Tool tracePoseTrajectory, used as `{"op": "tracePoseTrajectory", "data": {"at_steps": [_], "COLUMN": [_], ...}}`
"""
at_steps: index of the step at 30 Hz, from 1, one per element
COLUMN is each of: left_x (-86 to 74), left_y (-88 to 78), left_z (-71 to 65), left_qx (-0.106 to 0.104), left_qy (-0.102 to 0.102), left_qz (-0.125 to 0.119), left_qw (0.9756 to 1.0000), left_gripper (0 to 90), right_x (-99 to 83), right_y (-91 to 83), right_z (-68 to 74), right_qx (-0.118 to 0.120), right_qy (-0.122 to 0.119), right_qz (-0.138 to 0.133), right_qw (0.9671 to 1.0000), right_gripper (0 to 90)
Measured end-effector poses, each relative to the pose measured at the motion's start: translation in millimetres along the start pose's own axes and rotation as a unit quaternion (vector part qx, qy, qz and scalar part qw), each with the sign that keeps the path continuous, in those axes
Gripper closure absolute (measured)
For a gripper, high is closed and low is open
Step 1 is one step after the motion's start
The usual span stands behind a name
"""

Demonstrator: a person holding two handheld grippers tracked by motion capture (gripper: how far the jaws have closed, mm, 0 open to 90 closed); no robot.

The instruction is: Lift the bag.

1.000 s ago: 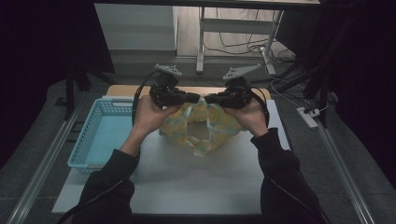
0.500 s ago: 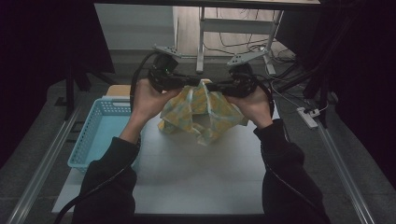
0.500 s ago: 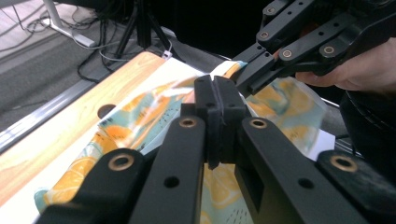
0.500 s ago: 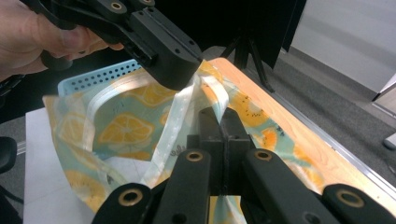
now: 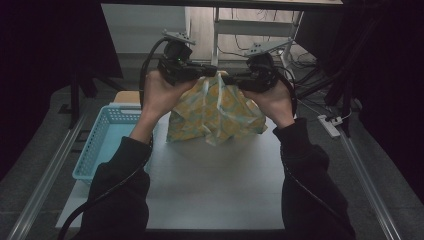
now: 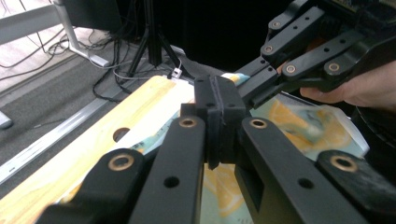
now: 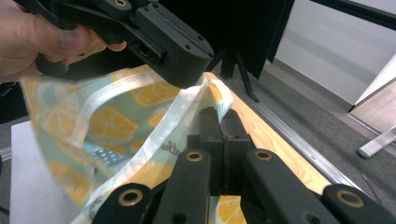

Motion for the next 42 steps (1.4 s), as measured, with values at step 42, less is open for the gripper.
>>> {"op": "tracePoseTrajectory", "data": {"at_steps": [42], "left_x": [-12.3], "left_y": [37.3], "left_z": [3.6], "left_qx": [0.04], "left_qy": [0.012], "left_qz": [0.011], "left_qw": [0.9991], "left_gripper": [79.4], "right_x": [-19.5], "right_y": [14.9], "right_z": [-25.0], "right_qx": [-0.034], "right_qy": [0.032], "right_qz": [-0.002], "right_qw": [0.9989], "right_gripper": [75.6]}}
Point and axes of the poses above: each handheld gripper's, and its own axes: y roughly forward along the jaws, x roughly out of its top, z roughly to its left, the point moved 2 cm from there along y, roughly forward along the jaws, and after that the axes turned 15 degrees about x, right-handed, at the moved point
